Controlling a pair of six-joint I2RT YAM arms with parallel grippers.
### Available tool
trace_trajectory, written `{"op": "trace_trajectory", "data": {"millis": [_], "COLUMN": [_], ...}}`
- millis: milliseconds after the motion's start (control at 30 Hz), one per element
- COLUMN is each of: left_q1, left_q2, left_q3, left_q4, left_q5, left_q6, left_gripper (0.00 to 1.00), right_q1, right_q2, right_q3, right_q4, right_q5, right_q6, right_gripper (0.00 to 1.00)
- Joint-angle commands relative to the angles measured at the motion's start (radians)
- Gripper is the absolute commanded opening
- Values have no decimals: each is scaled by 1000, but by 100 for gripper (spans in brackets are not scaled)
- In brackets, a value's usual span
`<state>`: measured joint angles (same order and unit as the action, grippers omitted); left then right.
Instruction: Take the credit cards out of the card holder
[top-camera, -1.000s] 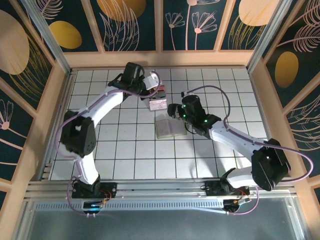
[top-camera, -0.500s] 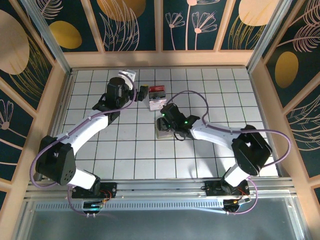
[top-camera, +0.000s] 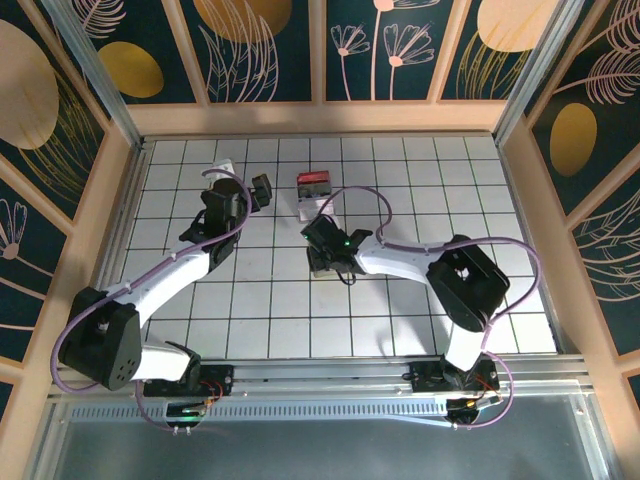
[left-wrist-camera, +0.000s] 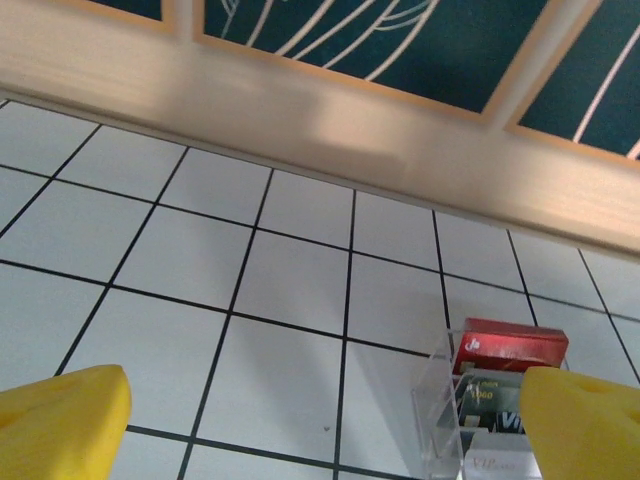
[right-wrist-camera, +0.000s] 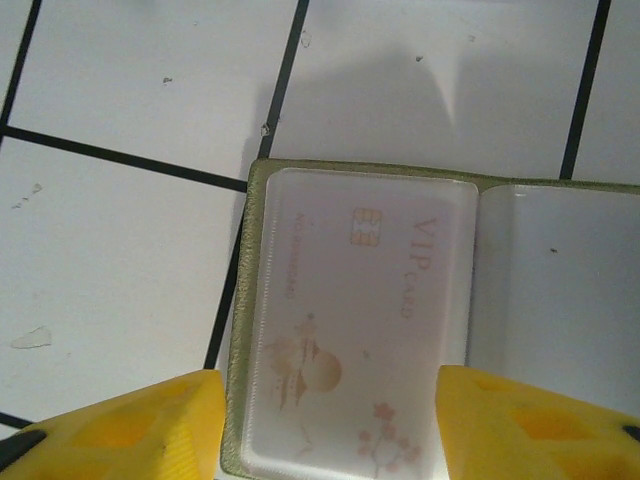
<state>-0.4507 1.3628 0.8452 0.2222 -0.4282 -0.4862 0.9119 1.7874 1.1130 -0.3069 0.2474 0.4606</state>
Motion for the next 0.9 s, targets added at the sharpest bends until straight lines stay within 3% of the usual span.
{"op": "trace_trajectory", "data": {"millis": [0,600,867], "left_q1": [2,1,1], "left_q2": [-12,28,38], "left_q3": [-18,-22,-14], "left_q4": [35,55,48], "left_q5": [-62,-42,-31], "left_q6": [-73,-77,-66], "left_gripper": [99,99,99], "right_q1": [7,10,9], "right_q2": [30,119,133], "right_q3": [41,67,57], "right_q4": [-42,-80,-97], "right_q5": [49,56,65], "right_q6": [-16,-13,-1], "right_gripper": [61,65,55]}}
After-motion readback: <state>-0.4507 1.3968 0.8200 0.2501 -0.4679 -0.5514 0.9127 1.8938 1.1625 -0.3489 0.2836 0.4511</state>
